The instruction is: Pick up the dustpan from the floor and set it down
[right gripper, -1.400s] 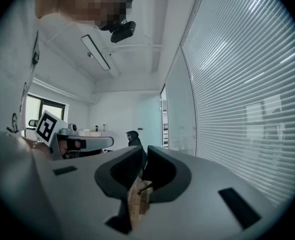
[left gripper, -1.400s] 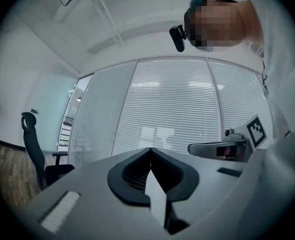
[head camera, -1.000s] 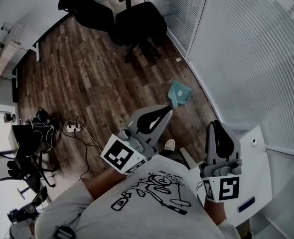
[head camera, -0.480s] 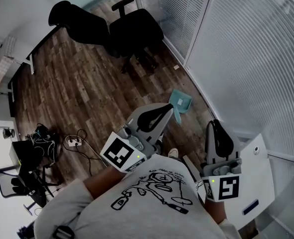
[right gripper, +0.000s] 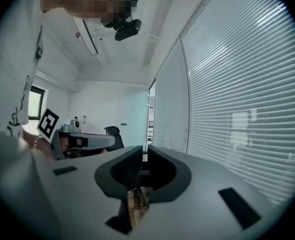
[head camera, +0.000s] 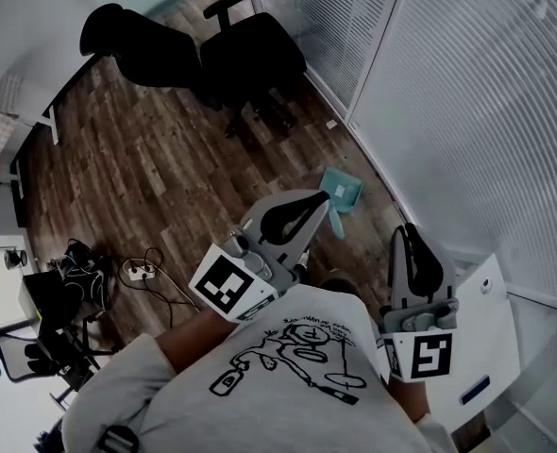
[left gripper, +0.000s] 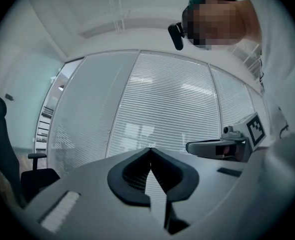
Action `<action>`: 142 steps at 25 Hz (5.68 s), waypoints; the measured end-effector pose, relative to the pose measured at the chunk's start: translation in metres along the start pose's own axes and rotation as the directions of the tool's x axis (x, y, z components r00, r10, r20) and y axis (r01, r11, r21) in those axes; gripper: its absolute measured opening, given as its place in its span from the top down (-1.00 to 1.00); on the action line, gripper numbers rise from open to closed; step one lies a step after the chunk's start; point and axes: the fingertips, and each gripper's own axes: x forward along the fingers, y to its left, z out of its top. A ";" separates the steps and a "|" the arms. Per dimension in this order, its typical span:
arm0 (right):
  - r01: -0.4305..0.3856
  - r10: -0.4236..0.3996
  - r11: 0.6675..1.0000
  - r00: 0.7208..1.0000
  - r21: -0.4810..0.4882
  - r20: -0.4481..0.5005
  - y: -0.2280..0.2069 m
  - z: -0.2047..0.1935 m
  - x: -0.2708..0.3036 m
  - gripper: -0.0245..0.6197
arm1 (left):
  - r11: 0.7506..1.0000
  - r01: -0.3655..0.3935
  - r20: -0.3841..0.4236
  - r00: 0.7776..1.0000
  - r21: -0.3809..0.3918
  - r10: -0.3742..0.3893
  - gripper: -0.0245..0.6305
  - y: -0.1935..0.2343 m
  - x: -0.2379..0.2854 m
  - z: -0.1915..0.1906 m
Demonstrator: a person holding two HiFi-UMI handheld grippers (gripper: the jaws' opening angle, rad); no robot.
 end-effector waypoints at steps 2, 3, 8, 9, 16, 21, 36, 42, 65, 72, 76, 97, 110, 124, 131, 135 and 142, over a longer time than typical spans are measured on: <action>-0.007 0.007 1.000 1.000 0.003 0.004 -0.006 0.000 0.000 0.84 | 1.000 -0.004 0.000 1.000 -0.001 0.004 0.92 -0.003 0.007 0.001; -0.014 0.014 1.000 1.000 0.007 0.007 -0.009 0.001 0.001 0.84 | 1.000 -0.007 0.002 1.000 -0.003 0.007 0.92 -0.004 0.011 0.002; -0.066 0.066 0.998 0.998 0.014 -0.006 -0.023 0.005 -0.003 0.84 | 1.000 -0.018 0.023 1.000 -0.014 0.018 0.92 -0.018 0.033 0.010; -0.065 0.065 0.998 0.998 0.023 -0.017 -0.027 0.002 -0.006 0.84 | 1.000 -0.018 0.023 1.000 -0.013 0.018 0.92 -0.022 0.038 0.009; -0.077 0.077 0.997 0.997 0.017 -0.020 -0.047 -0.007 -0.016 0.84 | 0.999 -0.033 0.004 0.999 -0.018 0.033 0.92 -0.036 0.050 -0.002; -0.121 0.120 0.992 0.993 0.037 0.013 -0.045 -0.011 -0.016 0.84 | 0.998 -0.054 -0.012 0.998 -0.009 0.054 0.92 -0.036 0.048 -0.008; -0.203 0.216 0.975 0.960 0.091 -0.179 -0.007 -0.093 -0.001 0.74 | 0.995 -0.093 -0.042 0.995 -0.034 0.091 0.92 -0.025 0.022 -0.021; -0.201 0.245 0.963 0.929 0.178 -0.278 -0.002 -0.168 -0.002 0.61 | 0.995 -0.097 -0.049 0.994 -0.036 0.095 0.92 -0.027 0.016 -0.029; -0.267 0.357 0.931 0.807 0.248 -0.471 0.033 -0.311 0.011 0.56 | 0.992 -0.121 -0.068 0.991 -0.046 0.117 0.92 -0.021 0.000 -0.041; -0.272 0.372 0.926 0.780 0.262 -0.504 0.042 -0.336 0.026 0.55 | 0.990 -0.128 -0.083 0.989 -0.058 0.123 0.92 -0.016 -0.002 -0.045; -0.276 0.377 0.925 0.759 0.263 -0.531 0.045 -0.351 0.033 0.54 | 0.988 -0.140 -0.093 0.987 -0.066 0.134 0.92 -0.011 -0.005 -0.046; -0.275 0.440 0.897 0.621 0.346 -0.648 0.064 -0.465 0.068 0.45 | 0.984 -0.166 -0.145 0.977 -0.069 0.155 0.92 0.010 -0.016 -0.056; -0.202 0.494 0.863 0.528 0.463 -0.691 0.069 -0.525 0.070 0.35 | 0.980 -0.183 -0.175 0.970 -0.075 0.167 0.92 0.009 -0.022 -0.074; -0.171 0.534 0.833 0.492 0.526 -0.688 0.083 -0.552 0.071 0.44 | 0.974 -0.210 -0.205 0.960 -0.087 0.189 0.92 0.009 -0.043 -0.078; -0.146 0.515 0.838 0.529 0.526 -0.674 0.078 -0.552 0.069 0.60 | 0.975 -0.204 -0.207 0.961 -0.090 0.182 0.92 0.007 -0.046 -0.079; -0.139 0.505 0.840 0.553 0.525 -0.662 0.076 -0.542 0.069 0.60 | 0.977 -0.196 -0.196 0.965 -0.087 0.176 0.92 0.007 -0.047 -0.074; -0.155 0.505 0.841 0.573 0.519 -0.646 0.066 -0.530 0.067 0.60 | 0.980 -0.183 -0.177 0.970 -0.083 0.166 0.92 0.005 -0.043 -0.072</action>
